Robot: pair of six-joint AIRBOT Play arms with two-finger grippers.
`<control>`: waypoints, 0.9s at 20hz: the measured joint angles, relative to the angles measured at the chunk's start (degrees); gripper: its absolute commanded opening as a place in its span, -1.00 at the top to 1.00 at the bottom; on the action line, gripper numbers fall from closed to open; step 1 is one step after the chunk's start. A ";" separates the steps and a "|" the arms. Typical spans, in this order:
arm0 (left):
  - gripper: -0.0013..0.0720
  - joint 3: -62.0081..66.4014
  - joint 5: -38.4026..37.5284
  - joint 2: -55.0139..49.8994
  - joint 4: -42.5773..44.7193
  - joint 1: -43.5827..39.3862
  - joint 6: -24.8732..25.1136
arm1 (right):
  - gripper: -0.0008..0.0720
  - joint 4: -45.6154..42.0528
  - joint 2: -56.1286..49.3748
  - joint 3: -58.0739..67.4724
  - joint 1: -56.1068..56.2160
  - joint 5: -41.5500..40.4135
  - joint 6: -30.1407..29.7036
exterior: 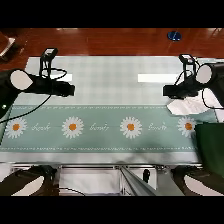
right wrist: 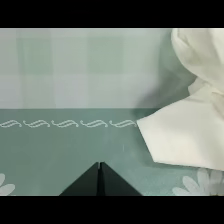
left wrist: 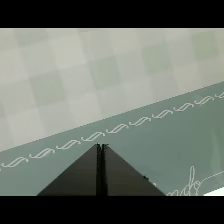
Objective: Fold the shirts.
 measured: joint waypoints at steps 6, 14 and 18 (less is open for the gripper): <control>0.92 0.00 0.00 0.00 0.00 0.00 -0.02 | 0.94 0.00 0.00 0.00 0.00 0.00 0.00; 0.91 0.00 0.00 0.00 0.00 0.00 0.00 | 0.94 0.00 0.00 0.00 0.00 0.00 -0.02; 0.91 0.00 0.24 0.00 -0.02 0.00 0.00 | 0.94 0.02 0.00 0.00 0.00 -2.51 0.00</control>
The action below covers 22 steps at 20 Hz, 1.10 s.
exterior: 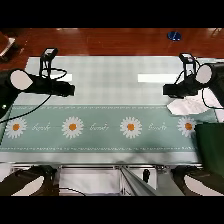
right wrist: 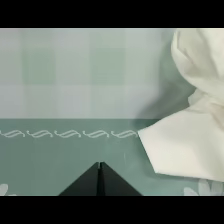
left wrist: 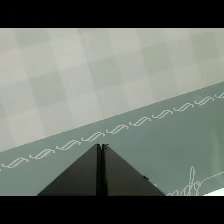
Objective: Fold the shirts.
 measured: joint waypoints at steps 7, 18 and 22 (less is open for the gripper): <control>-0.42 -0.02 13.51 -0.31 0.00 0.00 -0.07 | -0.16 -14.12 -0.20 0.00 -0.48 -11.17 2.34; -0.42 -0.02 26.34 -4.87 0.00 0.37 -1.70 | -0.12 -10.14 -11.85 0.00 -27.34 -16.94 7.61; -0.42 -0.02 25.27 -6.45 0.00 0.37 -3.08 | 0.83 -0.63 -16.83 0.00 -29.68 -17.42 0.90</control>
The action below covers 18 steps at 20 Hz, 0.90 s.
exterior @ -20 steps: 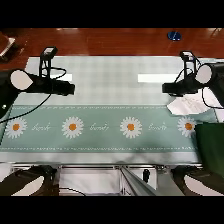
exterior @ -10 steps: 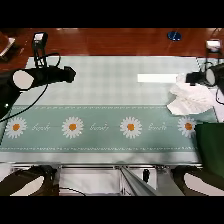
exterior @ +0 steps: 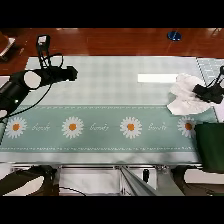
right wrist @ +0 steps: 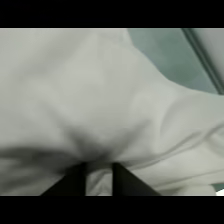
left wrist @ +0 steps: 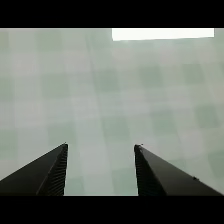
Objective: Fold the shirts.
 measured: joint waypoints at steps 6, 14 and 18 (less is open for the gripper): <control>-0.42 3.54 -14.93 1.29 1.07 2.99 0.09 | 0.94 17.84 0.48 5.49 -0.61 6.56 -14.10; -0.42 -12.09 -25.57 25.94 -6.14 3.56 -0.20 | 0.94 24.35 20.59 23.06 5.35 9.60 -19.50; -0.42 -21.73 -22.62 36.92 -8.37 2.32 -4.20 | 0.94 24.70 26.29 34.14 9.94 9.88 -19.96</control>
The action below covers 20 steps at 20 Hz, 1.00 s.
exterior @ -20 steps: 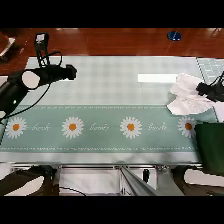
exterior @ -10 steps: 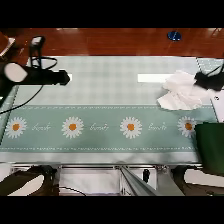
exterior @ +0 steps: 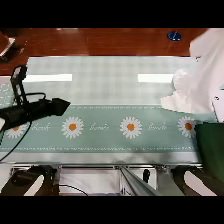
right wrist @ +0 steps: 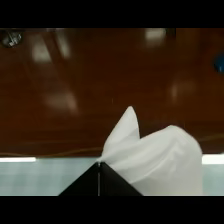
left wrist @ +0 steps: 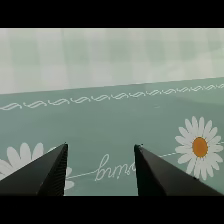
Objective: Fold the shirts.
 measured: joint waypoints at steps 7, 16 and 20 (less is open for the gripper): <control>-0.42 -3.80 2.64 4.28 -0.96 -0.39 -2.34 | 0.94 1.42 1.33 16.59 10.97 1.27 -0.17; -0.42 -4.22 6.29 4.55 -0.72 -0.44 -2.60 | 0.94 4.90 -0.85 19.91 29.73 6.29 0.61; -0.42 -4.26 7.30 4.50 -0.68 -0.44 -2.75 | 0.94 1.86 -2.99 12.76 36.57 12.17 3.63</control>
